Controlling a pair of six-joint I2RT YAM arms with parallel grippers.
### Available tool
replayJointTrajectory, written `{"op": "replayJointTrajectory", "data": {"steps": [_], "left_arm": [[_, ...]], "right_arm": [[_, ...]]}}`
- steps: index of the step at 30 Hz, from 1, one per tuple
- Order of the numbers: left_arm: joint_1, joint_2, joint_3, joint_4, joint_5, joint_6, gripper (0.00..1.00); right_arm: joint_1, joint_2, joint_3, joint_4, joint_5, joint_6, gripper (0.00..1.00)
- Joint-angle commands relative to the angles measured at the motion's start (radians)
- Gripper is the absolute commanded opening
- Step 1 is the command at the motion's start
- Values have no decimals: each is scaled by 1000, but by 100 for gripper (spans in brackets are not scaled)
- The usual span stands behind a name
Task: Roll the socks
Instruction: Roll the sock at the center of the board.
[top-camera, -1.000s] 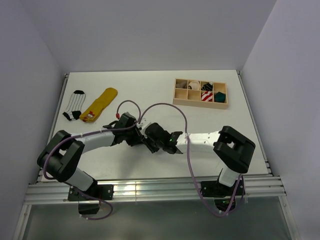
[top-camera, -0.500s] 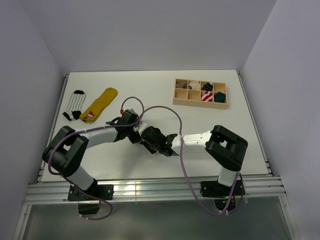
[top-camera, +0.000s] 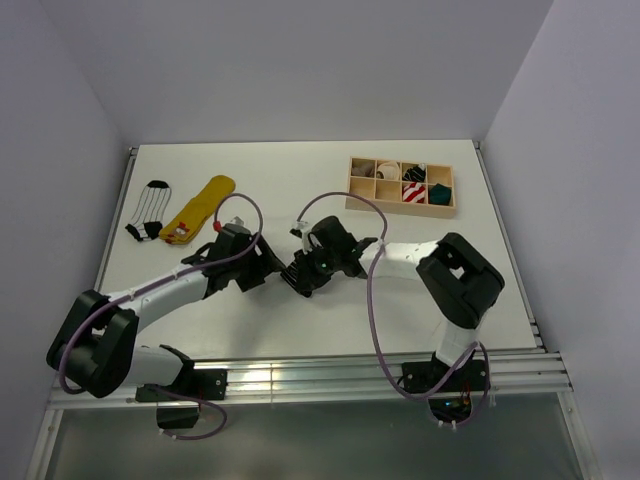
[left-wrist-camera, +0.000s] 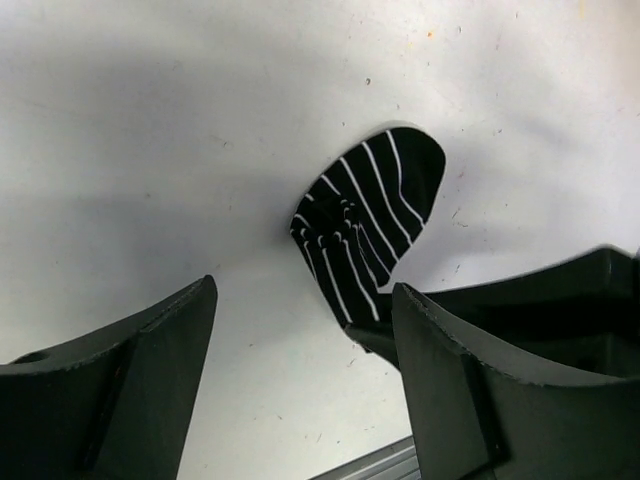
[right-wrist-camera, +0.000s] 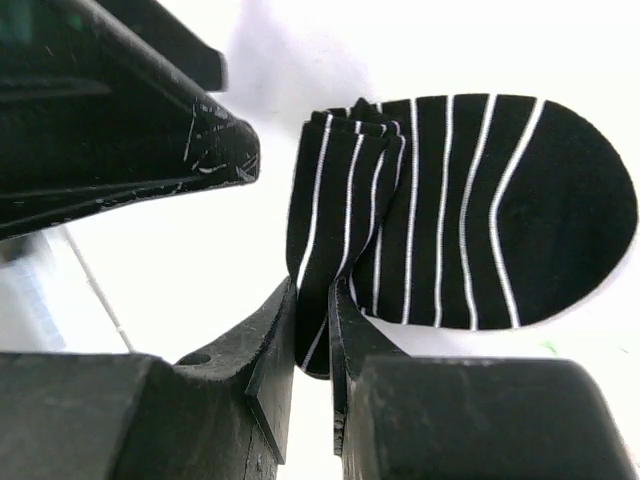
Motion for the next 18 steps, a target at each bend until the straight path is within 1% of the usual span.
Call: {"op": "replayJointTrajectory", "data": {"steps": [1, 5, 8, 12, 15, 18], "left_arm": [[3, -29, -55, 39, 13, -37, 75], [3, -32, -117, 128, 46, -81, 73], [1, -11, -128, 171, 63, -95, 71], [-5, 38, -118, 191, 70, -100, 67], [-6, 80, -117, 210, 74, -106, 62], [-11, 121, -111, 208, 68, -108, 54]], "right_arm": [[-42, 45, 40, 17, -282, 72, 0], [-97, 105, 34, 113, -454, 148, 0], [-126, 153, 28, 170, -531, 208, 0], [-154, 214, 29, 209, -590, 257, 0], [-168, 249, 20, 264, -620, 302, 1], [-185, 271, 17, 290, -625, 320, 3]]}}
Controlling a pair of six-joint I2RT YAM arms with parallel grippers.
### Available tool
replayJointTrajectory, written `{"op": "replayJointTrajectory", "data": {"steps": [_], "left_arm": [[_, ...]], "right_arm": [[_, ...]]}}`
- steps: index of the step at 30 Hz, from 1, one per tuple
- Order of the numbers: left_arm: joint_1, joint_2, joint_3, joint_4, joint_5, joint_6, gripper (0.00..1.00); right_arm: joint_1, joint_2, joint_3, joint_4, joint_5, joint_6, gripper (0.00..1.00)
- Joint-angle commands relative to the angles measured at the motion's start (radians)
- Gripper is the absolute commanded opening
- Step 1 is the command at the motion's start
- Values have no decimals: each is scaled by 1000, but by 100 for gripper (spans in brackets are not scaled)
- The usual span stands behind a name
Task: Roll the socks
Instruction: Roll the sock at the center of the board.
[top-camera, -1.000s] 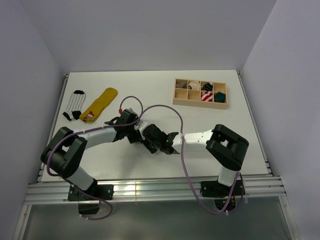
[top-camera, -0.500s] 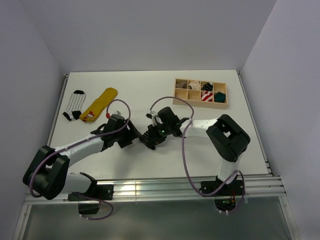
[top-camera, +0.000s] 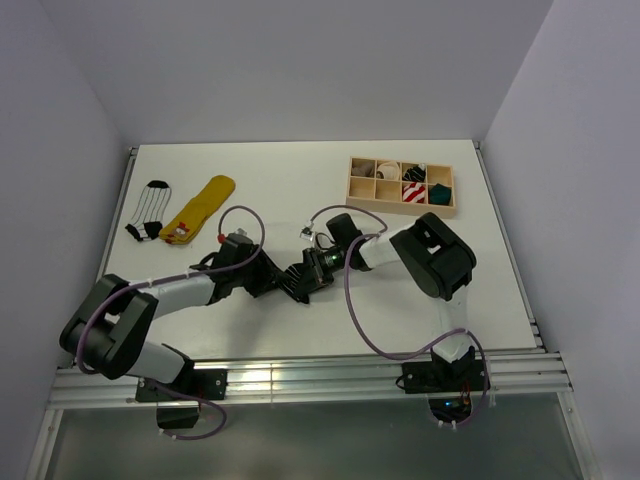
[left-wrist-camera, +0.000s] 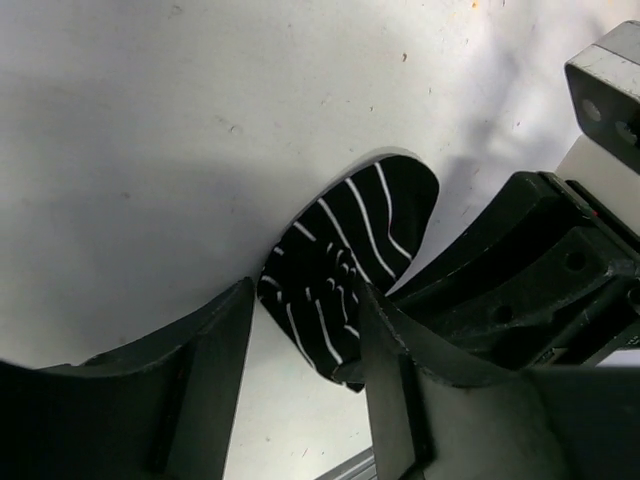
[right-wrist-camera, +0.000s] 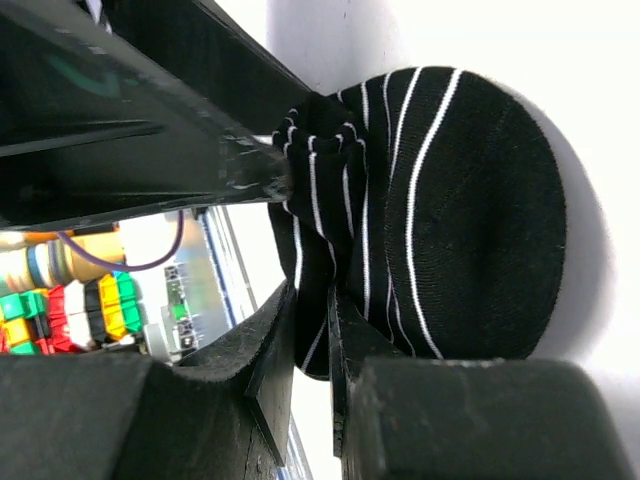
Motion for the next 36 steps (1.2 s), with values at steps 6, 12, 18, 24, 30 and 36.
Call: {"op": "replayJointTrajectory", "data": {"steps": [6, 12, 18, 24, 30, 36], "left_arm": [[-14, 126, 23, -21, -30, -5, 35], [-15, 176, 63, -91, -57, 24, 21], [-18, 203, 133, -160, -56, 79, 20], [-19, 226, 187, -218, -50, 118, 20], [-21, 237, 205, -238, -37, 122, 20], [-19, 234, 215, -248, -33, 125, 20]], "right_arm": [[-16, 12, 27, -8, 0, -9, 4], [7, -149, 21, -149, 187, -124, 24], [113, -359, -28, -216, 651, -233, 43], [312, -456, -94, -167, 1053, -319, 48], [456, -430, -91, -149, 1267, -360, 47], [502, -359, -69, -132, 1311, -370, 45]]}}
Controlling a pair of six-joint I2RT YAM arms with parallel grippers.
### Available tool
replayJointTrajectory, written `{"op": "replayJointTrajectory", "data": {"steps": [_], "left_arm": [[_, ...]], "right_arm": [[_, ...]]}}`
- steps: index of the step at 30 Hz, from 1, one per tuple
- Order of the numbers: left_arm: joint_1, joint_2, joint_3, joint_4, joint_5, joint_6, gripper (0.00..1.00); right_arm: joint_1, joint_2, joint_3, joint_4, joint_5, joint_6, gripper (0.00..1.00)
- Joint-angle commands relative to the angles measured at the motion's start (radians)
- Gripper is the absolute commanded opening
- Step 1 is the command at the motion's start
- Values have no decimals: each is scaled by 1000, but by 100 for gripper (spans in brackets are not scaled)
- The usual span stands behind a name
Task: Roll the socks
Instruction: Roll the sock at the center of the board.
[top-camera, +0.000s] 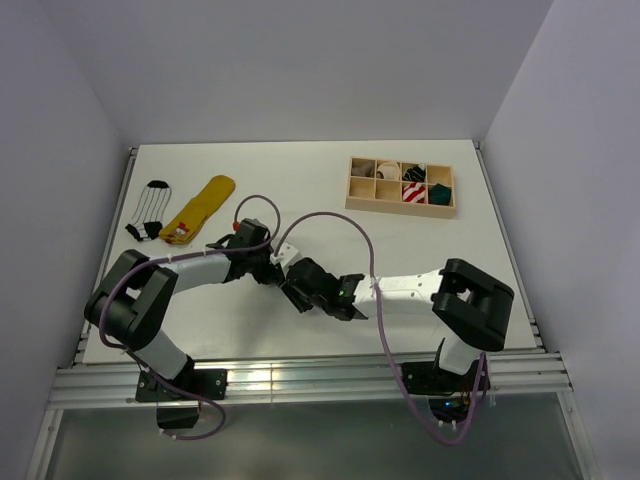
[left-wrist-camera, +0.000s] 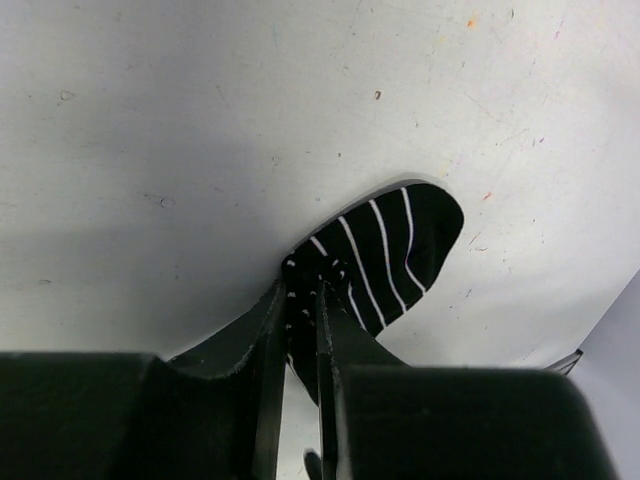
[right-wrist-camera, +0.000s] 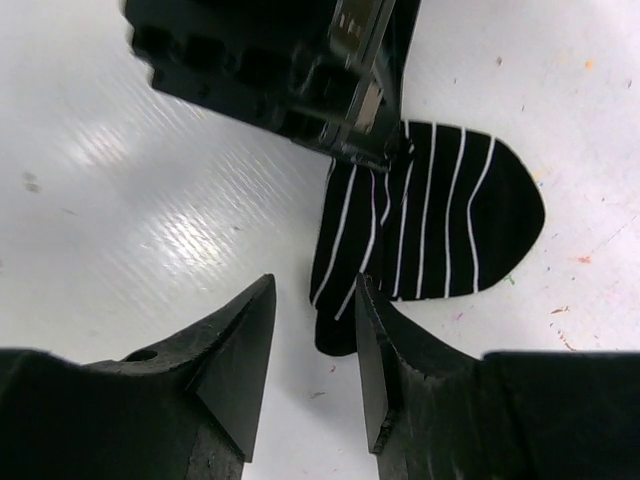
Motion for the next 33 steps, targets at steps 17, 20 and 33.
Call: {"op": "replayJointTrajectory", "data": {"steps": [17, 20, 33], "left_arm": [[-5, 42, 4, -98, -9, 71, 20], [-3, 26, 6, -106, -16, 75, 27], [99, -231, -54, -121, -56, 49, 74]], "right_arm": [[17, 210, 94, 17, 106, -45, 36], [9, 196, 83, 7, 60, -38, 17], [-271, 112, 49, -50, -639, 114, 0]]}}
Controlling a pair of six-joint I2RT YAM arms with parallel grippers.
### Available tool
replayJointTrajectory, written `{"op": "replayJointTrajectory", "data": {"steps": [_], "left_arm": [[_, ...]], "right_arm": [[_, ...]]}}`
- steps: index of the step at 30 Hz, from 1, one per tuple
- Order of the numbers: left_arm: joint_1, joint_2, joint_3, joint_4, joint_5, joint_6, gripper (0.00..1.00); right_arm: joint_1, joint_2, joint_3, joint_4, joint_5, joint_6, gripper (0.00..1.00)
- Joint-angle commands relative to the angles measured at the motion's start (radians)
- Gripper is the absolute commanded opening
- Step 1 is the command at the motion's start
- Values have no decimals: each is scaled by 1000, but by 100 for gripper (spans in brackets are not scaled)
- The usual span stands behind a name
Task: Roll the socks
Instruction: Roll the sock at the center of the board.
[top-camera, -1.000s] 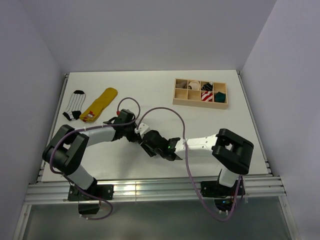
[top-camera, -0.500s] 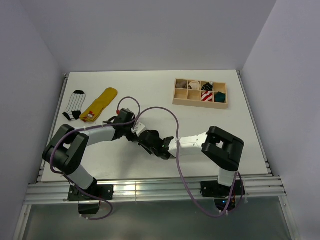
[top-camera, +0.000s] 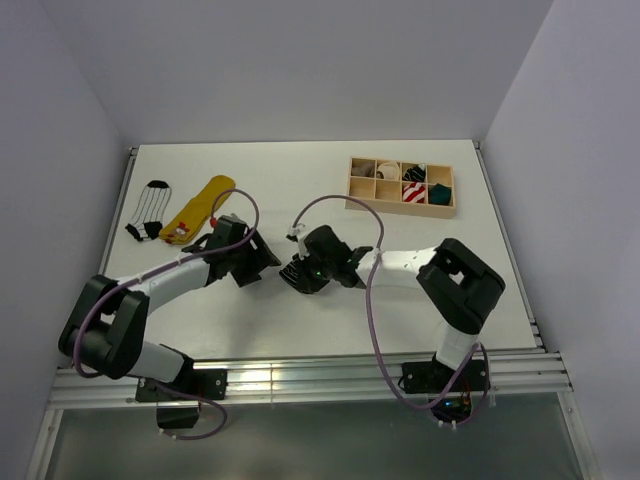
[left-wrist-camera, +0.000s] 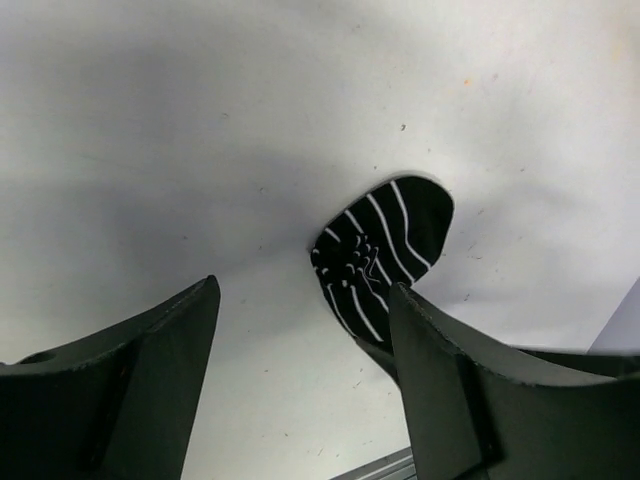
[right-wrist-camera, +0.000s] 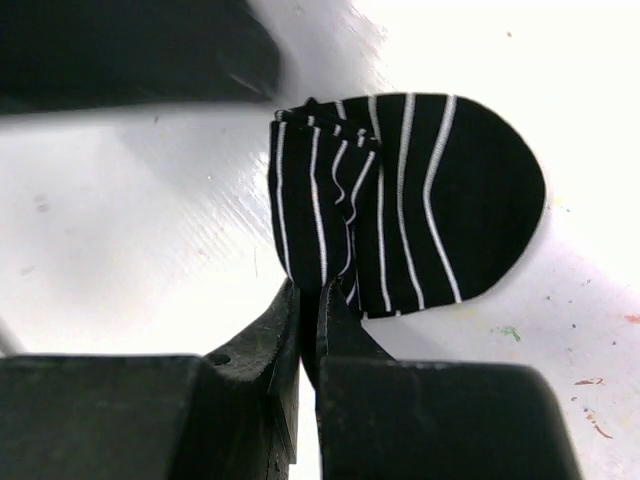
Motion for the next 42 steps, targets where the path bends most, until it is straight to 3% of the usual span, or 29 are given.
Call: {"op": "replayJointTrajectory", "data": {"steps": [1, 6, 10, 16, 22, 25, 28, 33, 35, 42], "left_arm": [[13, -76, -37, -11, -24, -10, 74], [13, -125, -124, 90, 30, -74, 74], [-16, -116, -159, 147, 55, -109, 73], [-90, -62, -158, 213, 44, -159, 69], [-93, 36, -144, 204, 5, -172, 54], [-93, 70, -135, 186, -5, -172, 48], [-93, 107, -120, 180, -13, -163, 33], [-93, 142, -86, 107, -21, -134, 22], [-93, 145, -67, 88, -22, -116, 21], [-92, 159, -5, 11, -13, -82, 22]], "right_arm": [[-84, -2, 2, -44, -305, 72, 0], [-173, 92, 34, 3, -612, 180, 0], [-227, 179, 34, 84, -752, 277, 0], [-264, 259, 49, 126, -821, 333, 0], [-276, 276, 69, 98, -818, 320, 2], [-276, 259, 79, 61, -791, 291, 3], [-275, 232, 86, 9, -749, 250, 6], [-259, 112, 56, -38, -619, 179, 27], [-227, 32, 43, -44, -492, 149, 35], [-47, -169, -29, -55, 6, 49, 42]]}}
